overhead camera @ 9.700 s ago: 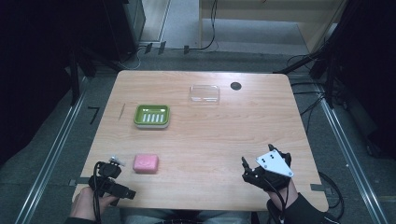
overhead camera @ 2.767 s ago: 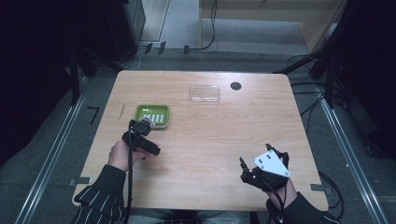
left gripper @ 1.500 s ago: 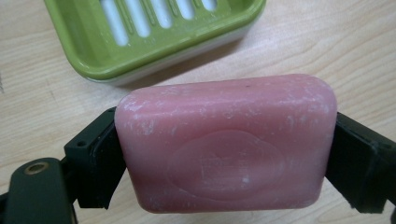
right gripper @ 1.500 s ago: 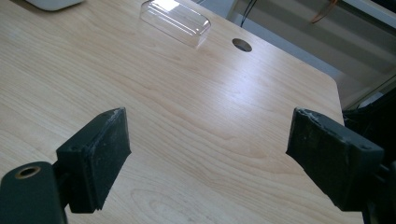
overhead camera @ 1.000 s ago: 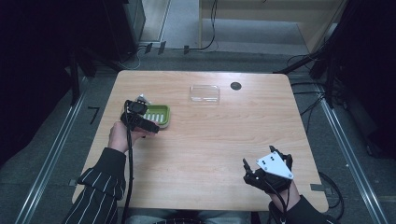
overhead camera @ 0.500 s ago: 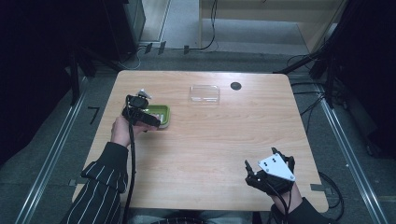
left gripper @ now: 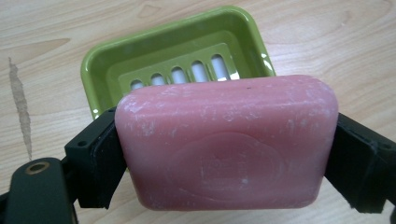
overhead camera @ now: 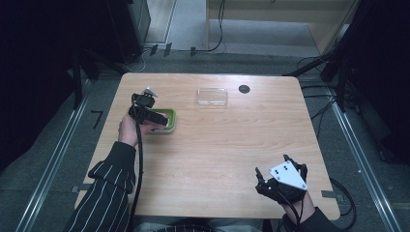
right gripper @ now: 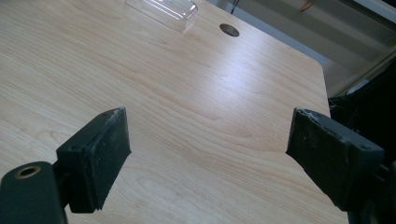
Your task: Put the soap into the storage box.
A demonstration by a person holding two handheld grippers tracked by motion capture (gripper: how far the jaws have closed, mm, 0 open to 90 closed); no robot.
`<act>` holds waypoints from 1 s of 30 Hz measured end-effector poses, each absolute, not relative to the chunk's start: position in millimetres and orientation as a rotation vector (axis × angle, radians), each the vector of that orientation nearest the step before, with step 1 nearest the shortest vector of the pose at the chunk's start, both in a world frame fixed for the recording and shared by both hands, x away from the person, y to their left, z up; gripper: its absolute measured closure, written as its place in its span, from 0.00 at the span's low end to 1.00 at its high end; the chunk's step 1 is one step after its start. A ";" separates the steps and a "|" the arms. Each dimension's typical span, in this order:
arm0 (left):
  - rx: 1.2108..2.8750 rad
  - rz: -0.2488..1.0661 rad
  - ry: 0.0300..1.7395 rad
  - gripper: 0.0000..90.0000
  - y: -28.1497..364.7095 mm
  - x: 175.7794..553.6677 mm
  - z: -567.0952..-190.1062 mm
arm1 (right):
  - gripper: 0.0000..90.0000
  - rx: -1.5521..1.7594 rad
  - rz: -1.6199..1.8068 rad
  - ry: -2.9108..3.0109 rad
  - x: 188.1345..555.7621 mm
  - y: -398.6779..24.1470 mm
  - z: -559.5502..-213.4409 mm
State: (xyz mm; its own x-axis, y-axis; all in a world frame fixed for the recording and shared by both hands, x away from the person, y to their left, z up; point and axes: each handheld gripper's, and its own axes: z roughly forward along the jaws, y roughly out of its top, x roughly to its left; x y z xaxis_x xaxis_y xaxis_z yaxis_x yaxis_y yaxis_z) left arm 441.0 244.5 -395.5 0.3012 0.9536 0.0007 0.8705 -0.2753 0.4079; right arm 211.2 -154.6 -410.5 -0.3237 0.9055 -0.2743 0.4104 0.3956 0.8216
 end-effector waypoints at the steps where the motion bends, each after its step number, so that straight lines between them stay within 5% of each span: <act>1: 2.233 0.352 1.648 0.13 244.9 442.2 -396.1 | 0.15 1.133 0.835 1.902 210.7 -154.8 -410.5; 30: 2.180 0.367 1.744 0.13 245.4 471.3 -415.6 | 0.15 1.134 0.828 1.894 210.0 -156.2 -410.6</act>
State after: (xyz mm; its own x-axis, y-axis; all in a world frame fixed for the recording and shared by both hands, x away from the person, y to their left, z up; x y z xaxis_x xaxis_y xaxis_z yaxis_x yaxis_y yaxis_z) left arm 471.3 245.4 -415.6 0.2197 0.9756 -0.0016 0.8922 -0.2003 0.4049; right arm 210.0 -156.2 -410.6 -0.3128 0.9081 -0.2784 0.4121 0.3938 0.8216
